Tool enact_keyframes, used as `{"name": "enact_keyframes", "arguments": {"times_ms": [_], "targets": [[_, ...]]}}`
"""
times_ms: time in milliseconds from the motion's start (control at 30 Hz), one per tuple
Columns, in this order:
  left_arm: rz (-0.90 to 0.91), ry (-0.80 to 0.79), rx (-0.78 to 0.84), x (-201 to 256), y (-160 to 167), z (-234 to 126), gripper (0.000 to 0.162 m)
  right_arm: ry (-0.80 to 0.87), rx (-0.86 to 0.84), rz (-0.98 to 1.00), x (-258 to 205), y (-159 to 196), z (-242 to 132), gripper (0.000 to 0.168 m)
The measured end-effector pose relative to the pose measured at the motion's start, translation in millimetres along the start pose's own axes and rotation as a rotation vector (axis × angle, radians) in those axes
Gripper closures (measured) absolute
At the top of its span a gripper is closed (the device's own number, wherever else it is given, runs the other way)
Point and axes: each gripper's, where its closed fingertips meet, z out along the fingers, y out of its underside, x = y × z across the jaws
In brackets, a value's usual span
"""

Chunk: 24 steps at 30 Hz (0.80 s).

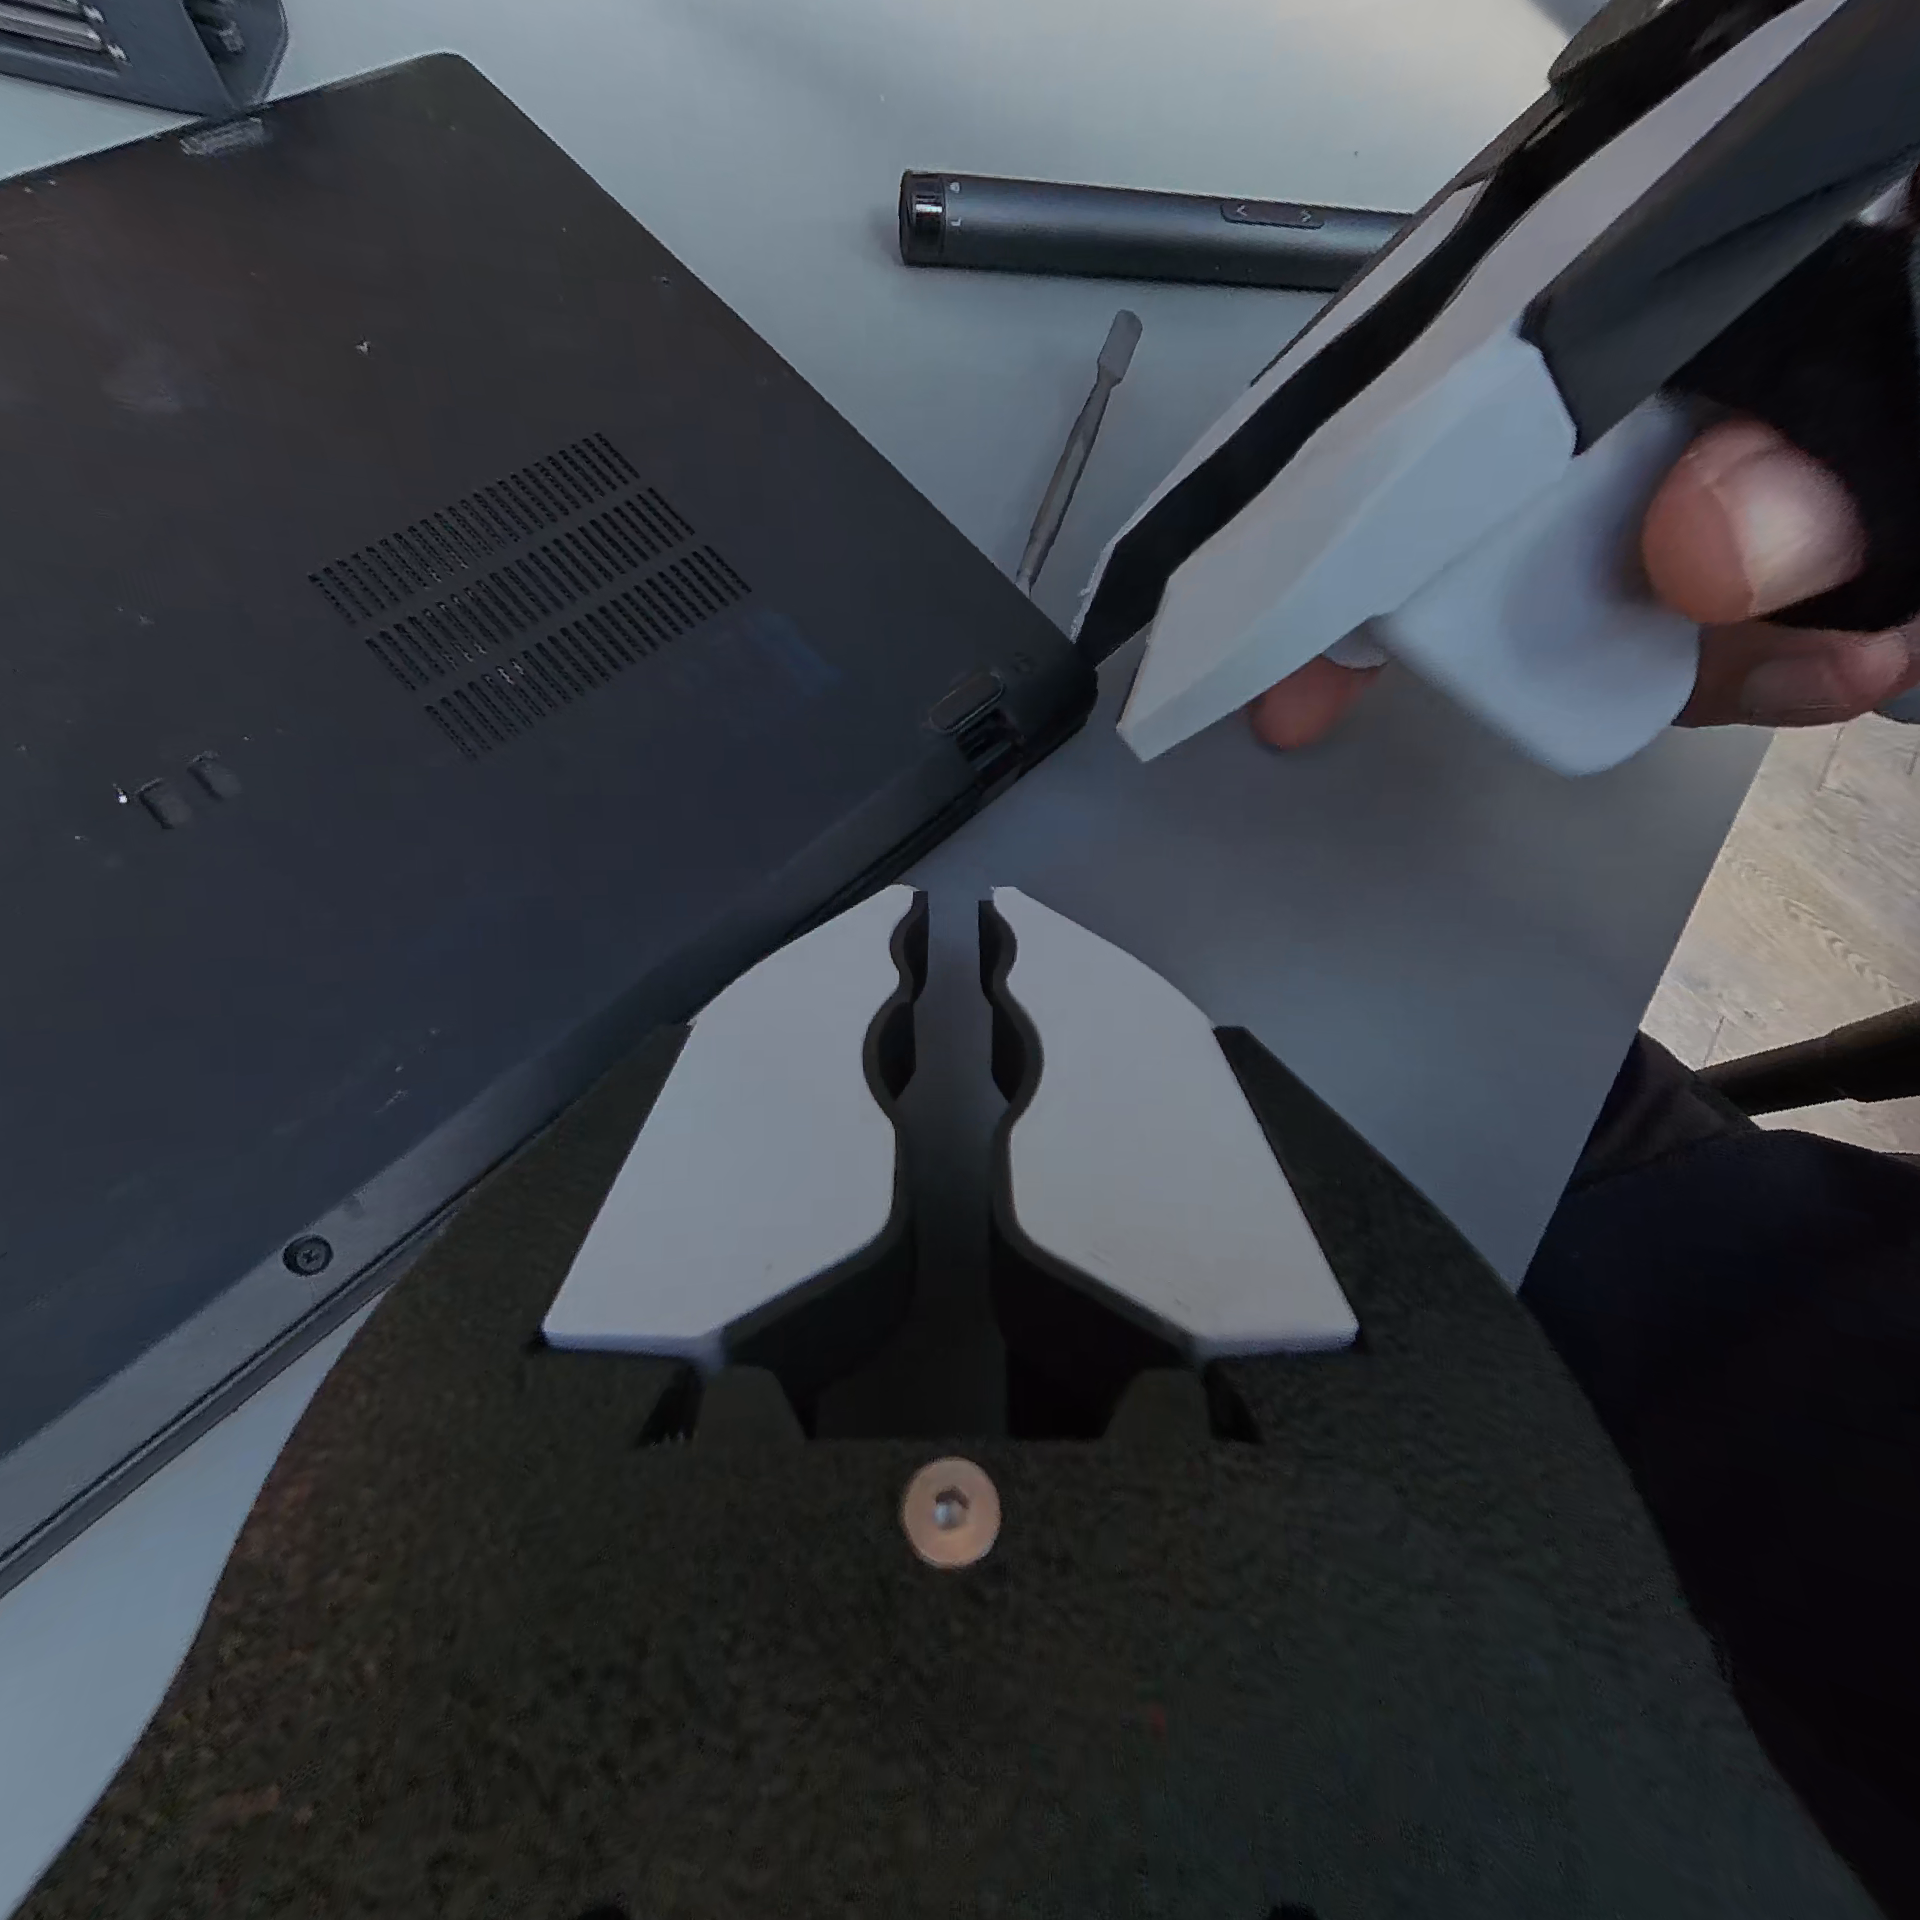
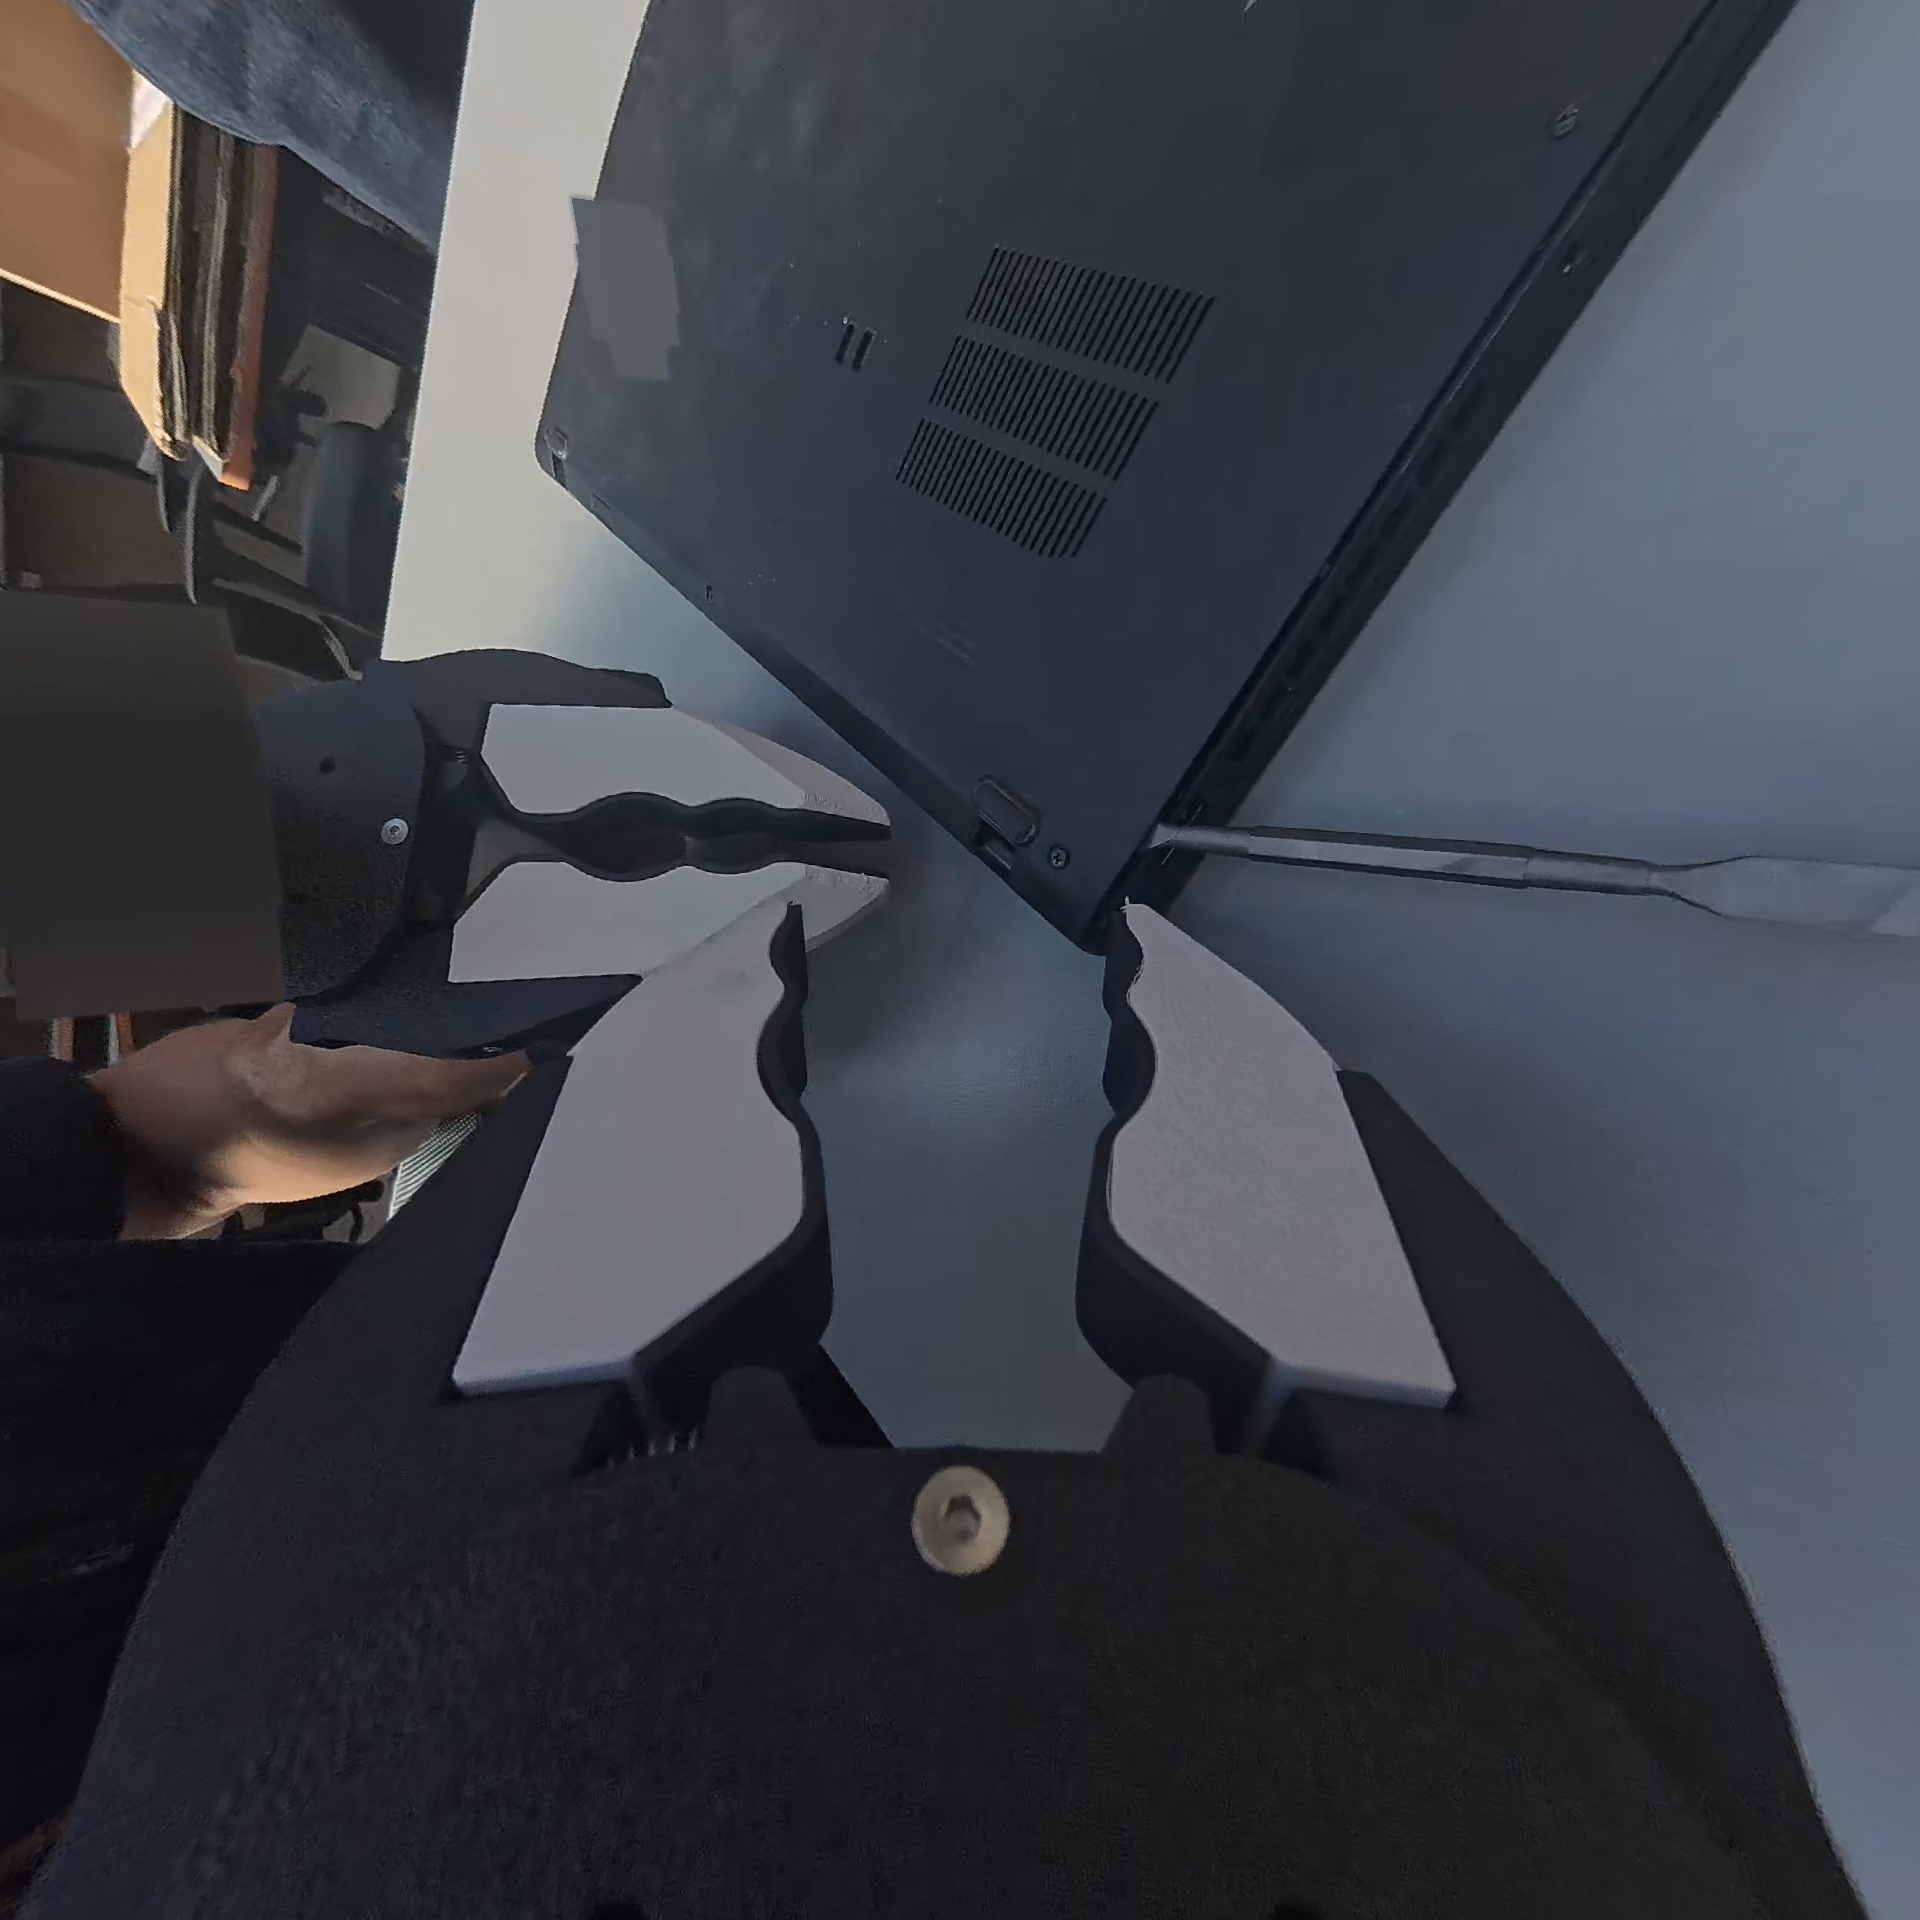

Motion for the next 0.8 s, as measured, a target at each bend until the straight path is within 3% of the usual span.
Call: {"name": "enact_keyframes", "arguments": {"times_ms": [367,467,600,800], "targets": [[-0.013,0.012,-0.004,-1,0,1,0.153,-0.005,0.012,0.056,-8,-3,0,0.104],[-0.016,0.015,-0.002,-2,0,1,0.153,-0.011,0.019,0.072,-4,-4,-1,0.111],[-0.024,0.027,0.002,-1,-1,1,0.153,-0.117,0.092,0.168,-7,-9,-5,0.105],[-0.002,0.048,0.001,6,-2,4,0.153,-0.283,0.170,0.334,-4,-14,-12,0.114]]}}
